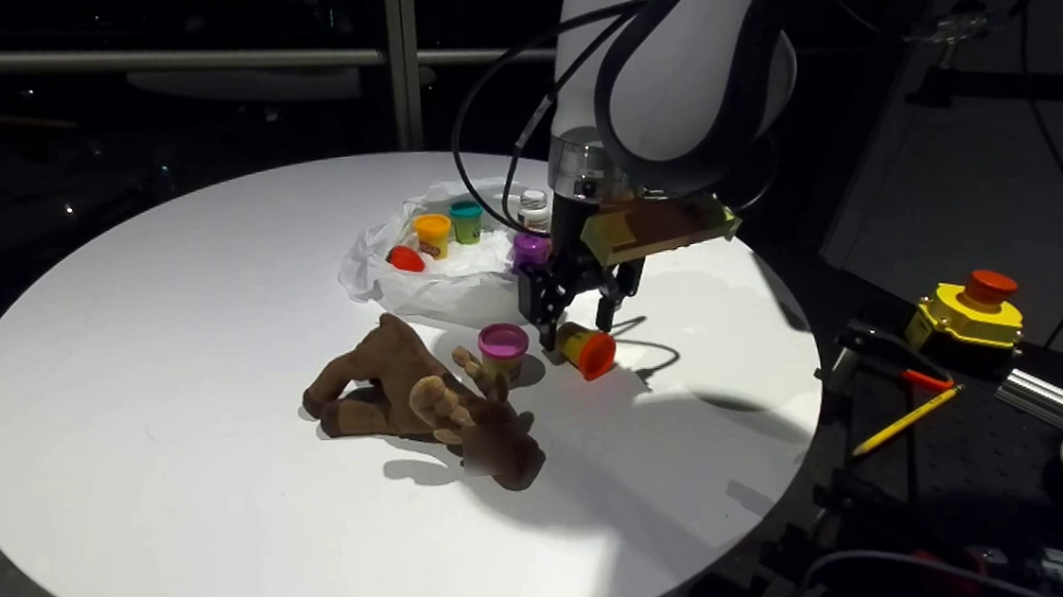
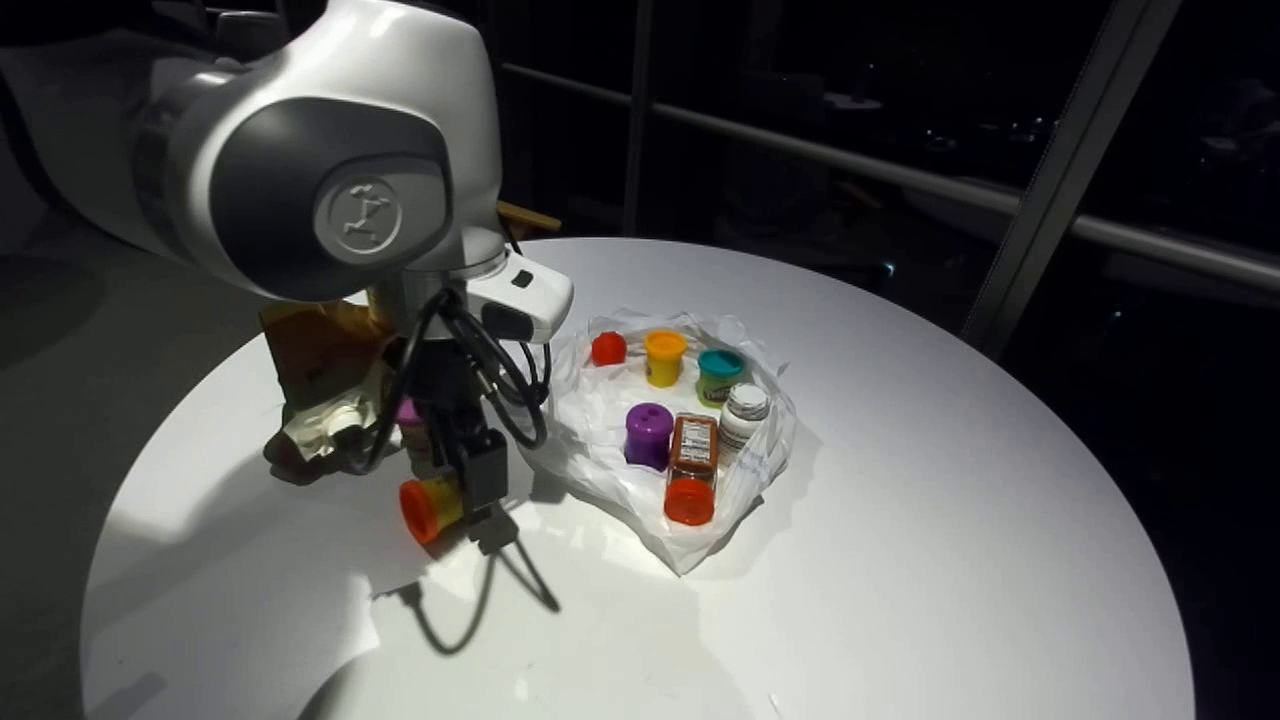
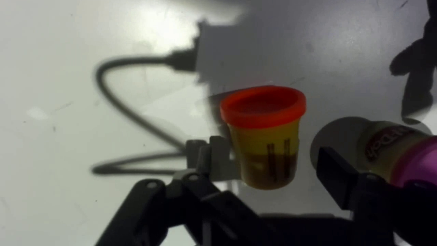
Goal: Remove the objects in the plastic and put them on the table
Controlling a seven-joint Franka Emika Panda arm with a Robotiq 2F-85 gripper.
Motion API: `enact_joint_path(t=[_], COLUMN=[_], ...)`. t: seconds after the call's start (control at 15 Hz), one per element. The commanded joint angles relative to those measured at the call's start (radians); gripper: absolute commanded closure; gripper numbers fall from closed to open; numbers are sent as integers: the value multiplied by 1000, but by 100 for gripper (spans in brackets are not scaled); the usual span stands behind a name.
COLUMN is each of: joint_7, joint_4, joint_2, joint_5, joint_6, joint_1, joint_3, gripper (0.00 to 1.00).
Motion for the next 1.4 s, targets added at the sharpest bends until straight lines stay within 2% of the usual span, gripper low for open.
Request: enact_joint_path(t=[0.0,0.13,0.33,0.67,1.0,1.33], joint_7=[-19,5,74,172,221,246], joint_4=[-42,-11,51,203,359,429], joint_2=[-88,-97,-93,-13,93,149], joint_5=[43,62,54,46,48,43], joint_6=[31,26,23,4,-104,-203], joint_1=[-34,-41,-24,-28,-56,-71], joint_3=[6,-2,-51,-113,-129,-121], gripper=[0,0,0,0,0,0])
